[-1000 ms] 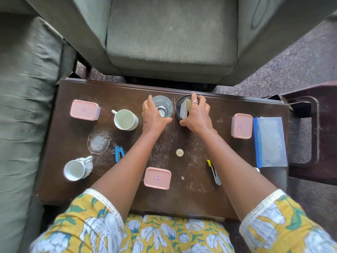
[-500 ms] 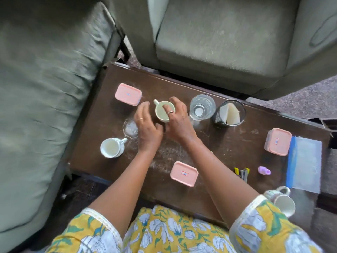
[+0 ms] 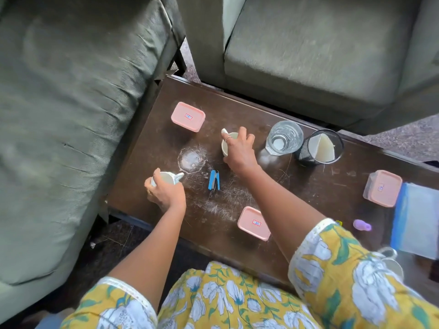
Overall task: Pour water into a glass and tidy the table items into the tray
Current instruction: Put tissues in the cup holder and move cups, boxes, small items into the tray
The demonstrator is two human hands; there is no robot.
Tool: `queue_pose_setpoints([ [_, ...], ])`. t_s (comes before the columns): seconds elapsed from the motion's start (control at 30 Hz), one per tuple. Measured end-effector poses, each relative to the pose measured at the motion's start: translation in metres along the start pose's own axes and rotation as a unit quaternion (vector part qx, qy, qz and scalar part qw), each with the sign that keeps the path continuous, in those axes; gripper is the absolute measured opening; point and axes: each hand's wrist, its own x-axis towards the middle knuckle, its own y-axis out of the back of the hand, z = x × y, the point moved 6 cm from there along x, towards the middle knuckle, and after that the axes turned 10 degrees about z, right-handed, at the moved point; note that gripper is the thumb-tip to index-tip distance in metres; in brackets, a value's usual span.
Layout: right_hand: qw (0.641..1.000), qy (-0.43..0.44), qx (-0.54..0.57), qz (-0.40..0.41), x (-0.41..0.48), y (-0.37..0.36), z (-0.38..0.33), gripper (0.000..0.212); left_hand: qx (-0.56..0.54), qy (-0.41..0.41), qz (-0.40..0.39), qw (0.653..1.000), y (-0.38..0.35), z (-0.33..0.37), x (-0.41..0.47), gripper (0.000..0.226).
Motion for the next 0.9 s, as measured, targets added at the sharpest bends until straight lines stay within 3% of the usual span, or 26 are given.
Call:
queue_pose_setpoints([
  [0.17, 0.999, 0.020, 0.029, 0.010, -0.024, 0.003, 0.000, 0.073, -0.036, 0.001, 0.033, 0.999, 0.004, 0.005, -0.009, 0.064],
  [0.47, 0.989, 0.059, 0.074, 0.110, -0.038, 0.094, 0.012, 0.070, -0.113, -0.227, 0.086, 0.964, 0.009, 0.118, -0.087, 0.058],
  [0.67, 0.969, -0.014, 0.110, 0.219, -0.067, 0.200, 0.106, 0.066, -0.158, -0.399, 0.043, 0.902, -0.001, 0.218, -0.201, 0.059],
  [0.9, 0.926, -0.156, 0.065, 0.337, -0.145, 0.318, 0.280, 0.067, -0.206, -0.497, -0.101, 0.837, -0.042, 0.303, -0.386, 0.066],
])
